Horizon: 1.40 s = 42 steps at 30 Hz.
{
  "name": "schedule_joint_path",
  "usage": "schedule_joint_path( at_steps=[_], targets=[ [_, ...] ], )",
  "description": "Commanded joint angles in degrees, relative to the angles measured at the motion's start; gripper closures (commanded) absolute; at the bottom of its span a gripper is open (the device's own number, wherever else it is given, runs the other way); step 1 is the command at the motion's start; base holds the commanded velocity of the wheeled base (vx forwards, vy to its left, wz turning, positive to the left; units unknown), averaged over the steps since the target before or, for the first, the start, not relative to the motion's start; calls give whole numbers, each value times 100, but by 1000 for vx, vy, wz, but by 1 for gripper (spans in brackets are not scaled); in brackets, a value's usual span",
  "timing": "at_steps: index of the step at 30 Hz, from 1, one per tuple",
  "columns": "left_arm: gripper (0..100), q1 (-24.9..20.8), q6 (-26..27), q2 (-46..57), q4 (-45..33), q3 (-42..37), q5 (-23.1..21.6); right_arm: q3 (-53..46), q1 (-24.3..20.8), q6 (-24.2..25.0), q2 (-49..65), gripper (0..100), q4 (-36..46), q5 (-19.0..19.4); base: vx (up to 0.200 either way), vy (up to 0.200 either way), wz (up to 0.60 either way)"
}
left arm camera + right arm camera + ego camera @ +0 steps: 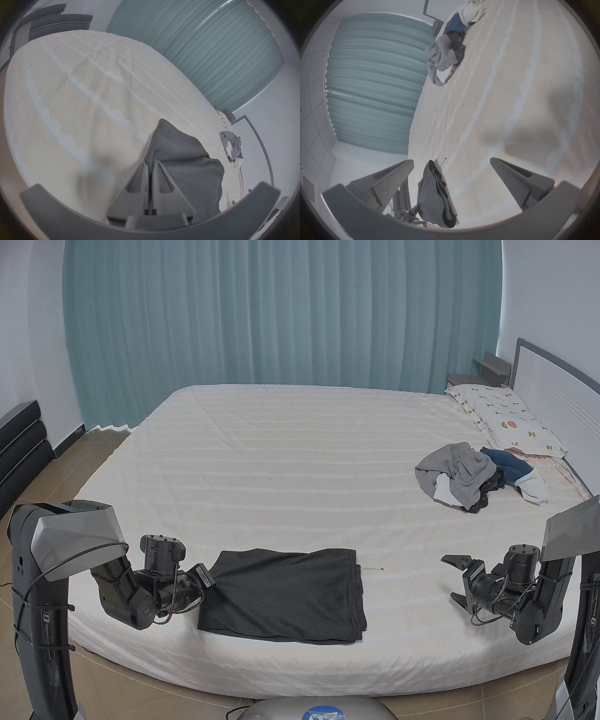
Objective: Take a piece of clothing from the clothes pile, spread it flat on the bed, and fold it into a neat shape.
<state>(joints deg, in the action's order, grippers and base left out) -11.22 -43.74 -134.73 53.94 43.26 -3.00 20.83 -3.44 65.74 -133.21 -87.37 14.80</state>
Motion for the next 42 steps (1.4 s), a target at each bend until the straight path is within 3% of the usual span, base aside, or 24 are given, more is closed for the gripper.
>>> schedule_joint_path(
  at_steps=[1, 12, 13, 26, 33, 35, 38, 42],
  targets=[
    [100, -3, -3, -9, 2, -11, 1, 0, -8, 0, -4, 0, 1, 5, 0, 200, 0],
    [100, -39, -82, 8, 2, -11, 36, 0, -8, -9, -4, 0, 1, -3, 0, 18, 0],
    [0, -56, -135, 17, 2, -20, 36, 0, -8, -9, -4, 0, -8, -3, 0, 0, 0],
    [0, 67, -231, 254, 2, -336, 36, 26, -25, -106, -30, 0, 9, -12, 0, 0, 0],
    [0, 243, -284, 1124, 11, -644, 107, -132, -140, -730, 700, 0, 229, -74, 0, 0, 0],
    [0, 313, -188, 1555, 29, -899, 186, -334, -236, -1160, 1376, 0, 554, -109, 0, 0, 0],
    [0, 401, 15, 1995, 152, -1162, 256, -431, -254, -1512, 1974, 0, 985, -522, 0, 0, 0],
    [0, 410, 349, 2636, 820, -1699, 678, -730, -289, -2136, 2862, 0, 1345, -1067, 0, 0, 0]
  ],
)
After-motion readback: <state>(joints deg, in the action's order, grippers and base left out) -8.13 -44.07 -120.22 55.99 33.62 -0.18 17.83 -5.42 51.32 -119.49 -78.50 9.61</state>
